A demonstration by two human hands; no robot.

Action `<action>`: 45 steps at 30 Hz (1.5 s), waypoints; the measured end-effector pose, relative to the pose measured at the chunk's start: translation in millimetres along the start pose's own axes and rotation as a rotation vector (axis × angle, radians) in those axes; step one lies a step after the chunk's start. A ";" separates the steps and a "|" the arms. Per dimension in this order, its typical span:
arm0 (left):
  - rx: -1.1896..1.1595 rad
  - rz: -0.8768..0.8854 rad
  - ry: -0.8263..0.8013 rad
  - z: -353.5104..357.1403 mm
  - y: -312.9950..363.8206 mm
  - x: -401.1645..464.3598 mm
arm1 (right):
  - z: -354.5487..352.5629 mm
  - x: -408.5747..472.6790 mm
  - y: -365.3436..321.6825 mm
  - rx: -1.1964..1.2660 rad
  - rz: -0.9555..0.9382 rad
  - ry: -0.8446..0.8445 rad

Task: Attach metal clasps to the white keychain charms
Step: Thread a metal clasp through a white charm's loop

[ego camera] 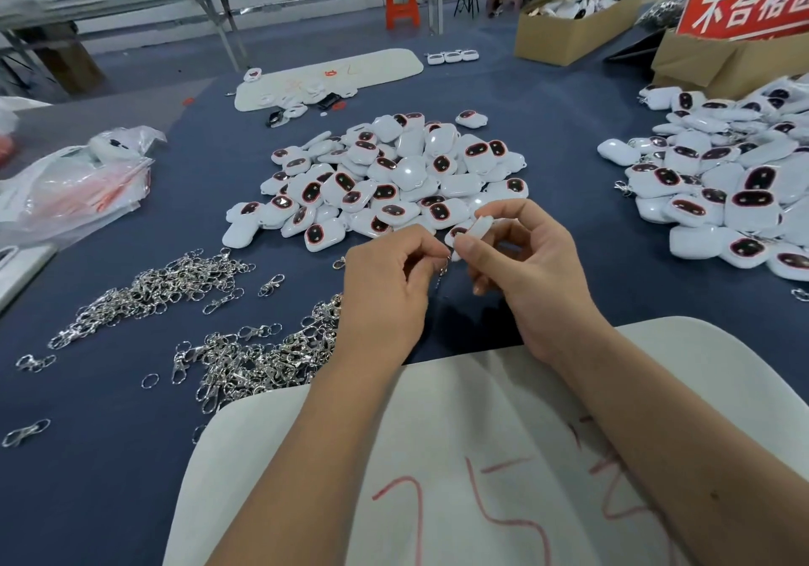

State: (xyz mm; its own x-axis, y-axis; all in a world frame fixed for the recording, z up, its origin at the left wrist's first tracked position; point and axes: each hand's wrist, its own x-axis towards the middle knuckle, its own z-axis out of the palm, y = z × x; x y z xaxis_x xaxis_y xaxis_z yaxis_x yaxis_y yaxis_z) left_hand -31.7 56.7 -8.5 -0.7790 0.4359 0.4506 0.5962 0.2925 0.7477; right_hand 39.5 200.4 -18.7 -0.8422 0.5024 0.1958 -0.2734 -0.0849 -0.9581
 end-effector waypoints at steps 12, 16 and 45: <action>-0.580 -0.387 0.216 10.2 13.0 -1.7 | 5.5 -0.7 -0.4 -0.024 -0.045 -0.024; -0.844 -0.526 0.198 6.1 14.9 0.8 | 6.7 -2.3 1.5 -0.141 -0.100 0.021; -0.059 -0.018 0.210 6.7 7.7 -3.3 | 4.8 -4.4 -1.3 -0.263 -0.132 0.069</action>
State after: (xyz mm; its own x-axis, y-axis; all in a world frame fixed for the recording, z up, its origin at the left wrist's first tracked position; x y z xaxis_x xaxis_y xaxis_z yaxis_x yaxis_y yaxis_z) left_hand -23.3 63.2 -7.5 -0.8165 0.2420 0.5241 0.5742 0.2458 0.7810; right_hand 41.3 194.1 -17.3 -0.7717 0.5520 0.3159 -0.2405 0.2064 -0.9484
